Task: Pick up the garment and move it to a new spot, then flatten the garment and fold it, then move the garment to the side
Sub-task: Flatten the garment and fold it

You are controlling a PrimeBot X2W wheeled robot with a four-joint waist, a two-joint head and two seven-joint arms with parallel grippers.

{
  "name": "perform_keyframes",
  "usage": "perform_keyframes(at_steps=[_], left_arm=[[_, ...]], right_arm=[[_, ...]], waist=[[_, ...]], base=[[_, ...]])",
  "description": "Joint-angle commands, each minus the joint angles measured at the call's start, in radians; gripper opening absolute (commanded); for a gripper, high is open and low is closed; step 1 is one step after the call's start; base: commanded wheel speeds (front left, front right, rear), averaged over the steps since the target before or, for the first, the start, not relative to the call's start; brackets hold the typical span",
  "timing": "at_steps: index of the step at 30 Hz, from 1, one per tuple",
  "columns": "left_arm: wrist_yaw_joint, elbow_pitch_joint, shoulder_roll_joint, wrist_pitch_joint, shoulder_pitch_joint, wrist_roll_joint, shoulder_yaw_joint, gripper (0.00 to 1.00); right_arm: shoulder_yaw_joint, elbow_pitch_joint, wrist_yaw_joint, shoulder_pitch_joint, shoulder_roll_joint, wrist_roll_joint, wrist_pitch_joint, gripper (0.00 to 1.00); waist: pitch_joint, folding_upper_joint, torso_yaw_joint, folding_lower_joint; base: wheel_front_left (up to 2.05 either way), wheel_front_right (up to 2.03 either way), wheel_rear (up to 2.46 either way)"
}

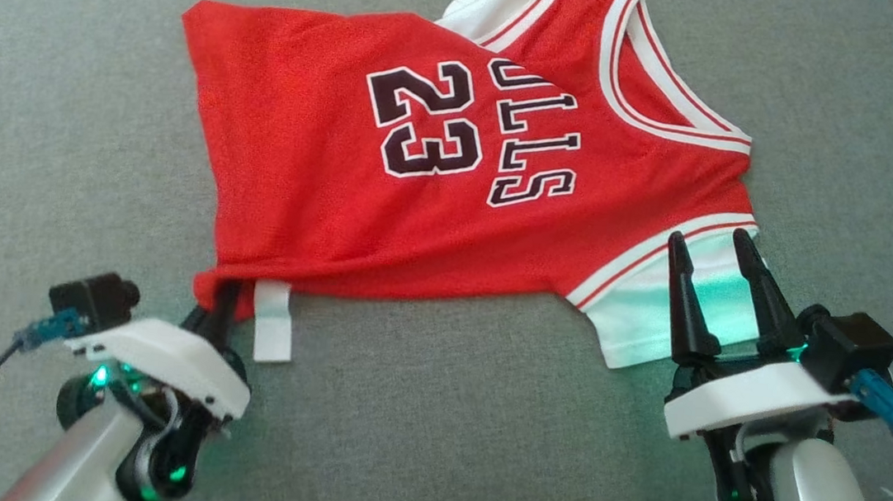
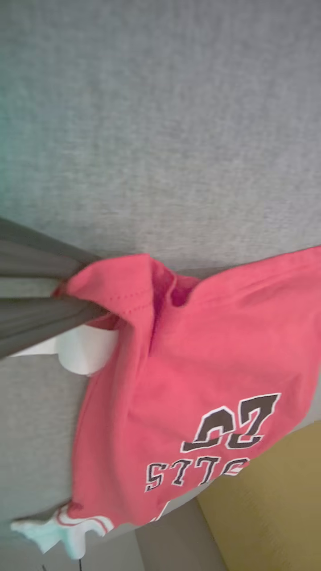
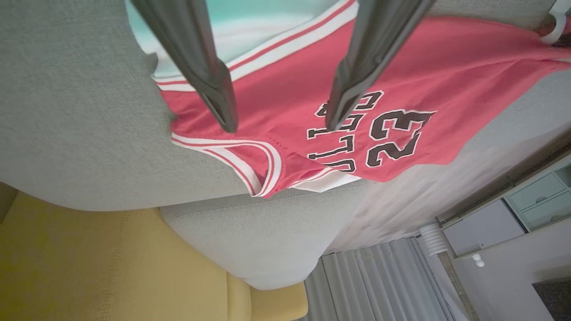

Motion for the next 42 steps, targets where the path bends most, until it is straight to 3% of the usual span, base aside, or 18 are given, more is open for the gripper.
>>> perform_keyframes(at_steps=[1, 2, 11, 19, 23, 28, 42], left_arm=[[-0.010, -0.001, 0.014, -0.019, -0.033, 0.010, 0.044, 0.24], [-0.024, 0.015, 0.008, -0.030, -0.040, 0.015, 0.039, 1.00], [-0.102, 0.051, -0.005, -0.173, 0.007, 0.064, 0.022, 1.00], [-0.097, 0.000, 0.013, -0.338, 0.079, 0.160, 0.072, 1.00], [-0.063, -0.051, 0.000, -0.351, 0.102, 0.294, 0.142, 1.00], [-0.053, -0.069, -0.036, -0.352, 0.157, 0.451, 0.231, 1.00], [-0.079, -0.062, -0.084, -0.352, 0.225, 0.538, 0.312, 1.00]], right_arm=[[0.024, -0.036, 0.008, -0.033, -0.003, 0.007, 0.000, 1.00], [0.022, -0.036, 0.008, -0.031, -0.003, 0.007, 0.000, 1.00], [-0.017, -0.027, 0.008, -0.014, -0.003, -0.006, 0.009, 1.00], [-0.070, -0.046, 0.008, 0.033, -0.003, -0.031, 0.030, 1.00], [-0.092, -0.053, 0.008, 0.067, -0.003, -0.044, 0.038, 1.00], [-0.098, -0.053, 0.008, 0.106, -0.003, -0.056, 0.042, 1.00], [-0.101, -0.076, 0.008, 0.140, -0.003, -0.060, 0.053, 1.00]], waist=[[0.002, 0.0000, -0.002, 0.0000], [0.002, 0.0000, -0.001, 0.0000], [-0.054, 0.0000, 0.031, 0.0000], [-0.138, 0.0000, 0.071, 0.0000], [-0.178, 0.0000, 0.084, 0.0000], [-0.221, 0.0000, 0.084, 0.0000], [-0.248, 0.0000, 0.069, 0.0000]], base=[[0.00, 0.00, 0.00], [0.00, 0.00, 0.00], [0.00, 0.00, 0.00], [0.00, 0.00, 0.00], [0.00, 0.00, 0.00], [0.00, 0.00, 0.00], [0.00, 0.00, 0.00]])
